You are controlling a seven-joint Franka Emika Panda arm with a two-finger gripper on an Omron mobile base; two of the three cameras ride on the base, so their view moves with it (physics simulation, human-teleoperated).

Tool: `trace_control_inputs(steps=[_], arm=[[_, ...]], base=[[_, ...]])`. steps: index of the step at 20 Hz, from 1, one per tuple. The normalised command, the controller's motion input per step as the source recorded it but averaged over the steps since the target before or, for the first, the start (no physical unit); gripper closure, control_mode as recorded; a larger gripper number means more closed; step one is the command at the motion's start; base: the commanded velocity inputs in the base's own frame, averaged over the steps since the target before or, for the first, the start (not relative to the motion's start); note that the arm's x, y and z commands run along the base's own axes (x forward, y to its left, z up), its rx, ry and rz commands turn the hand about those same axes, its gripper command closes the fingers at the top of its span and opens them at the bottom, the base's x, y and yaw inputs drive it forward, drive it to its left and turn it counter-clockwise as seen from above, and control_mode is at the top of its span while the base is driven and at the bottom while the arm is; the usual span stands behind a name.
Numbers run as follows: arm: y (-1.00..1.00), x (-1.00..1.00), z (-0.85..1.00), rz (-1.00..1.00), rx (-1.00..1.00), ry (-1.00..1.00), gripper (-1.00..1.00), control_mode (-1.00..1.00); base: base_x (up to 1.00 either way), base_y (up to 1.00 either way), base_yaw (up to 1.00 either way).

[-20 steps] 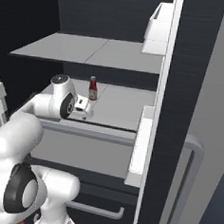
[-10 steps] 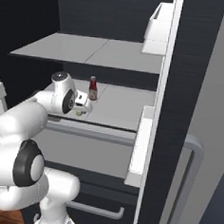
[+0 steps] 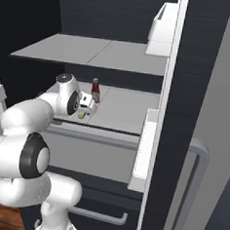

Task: Retrieve the butter from the fridge and place it on a plate on the dining table. Then retrieve the butter knife by the fridge and place it near the plate.

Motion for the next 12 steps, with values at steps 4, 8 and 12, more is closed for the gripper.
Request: trace_control_inputs(steps=[4,8,12], arm=[[0.00,0.46,-0.25,0.00,0.00,0.00,-1.00,-1.00],[0.02,0.41,-0.23,0.00,0.00,0.00,-1.00,-1.00],[0.00,0.52,-0.05,0.00,0.00,0.00,-1.00,-1.00]], base=[[0.00,0.00,0.00],[0.00,0.00,0.00],[0.00,0.00,0.00]])
